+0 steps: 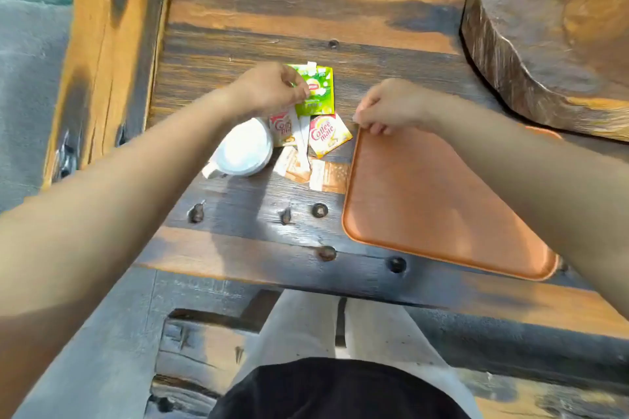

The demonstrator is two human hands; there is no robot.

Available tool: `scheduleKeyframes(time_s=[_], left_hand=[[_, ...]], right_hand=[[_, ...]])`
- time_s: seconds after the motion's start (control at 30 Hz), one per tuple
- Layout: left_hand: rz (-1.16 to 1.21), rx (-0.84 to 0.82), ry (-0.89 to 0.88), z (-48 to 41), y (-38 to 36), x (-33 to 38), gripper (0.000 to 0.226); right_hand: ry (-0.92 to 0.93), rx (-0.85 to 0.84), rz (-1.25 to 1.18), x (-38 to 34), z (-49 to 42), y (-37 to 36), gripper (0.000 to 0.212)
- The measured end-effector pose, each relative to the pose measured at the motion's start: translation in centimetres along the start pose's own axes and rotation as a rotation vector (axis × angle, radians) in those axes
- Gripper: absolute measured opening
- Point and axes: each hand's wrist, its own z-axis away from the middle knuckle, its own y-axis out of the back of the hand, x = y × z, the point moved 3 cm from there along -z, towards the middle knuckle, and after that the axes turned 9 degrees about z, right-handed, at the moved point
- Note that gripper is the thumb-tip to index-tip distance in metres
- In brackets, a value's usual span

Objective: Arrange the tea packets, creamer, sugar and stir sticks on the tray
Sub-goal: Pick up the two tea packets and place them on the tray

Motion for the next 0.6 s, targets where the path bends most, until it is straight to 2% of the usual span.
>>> scheduleKeyframes(time_s=[0.07,0.2,0.37,0.6], left_hand=[[-0.133,0.107,0.0,-1.8,1.2,-0.2,0.027],[-0.218,0.168,0.023,-4.8,1.6,-1.2,0.033],[-0.219,0.238,0.024,-7.2,1.5,-2.3,0.03],[-0.176,0.163,0.001,-8.4,0.9,-1.9,0.021]], right_hand=[[-0.042,0.107,0.022,-0.6,-2.1,0.5,0.014],[-0.145,0.219,0.091,-1.9,-5.6,0.6,0.046],[-0.157,0.319,-0.001,-2.5,-7.9,-0.2,0.034],[-0.163,0.533,-0.064,-1.8,-8.7,-1.4,0.03]])
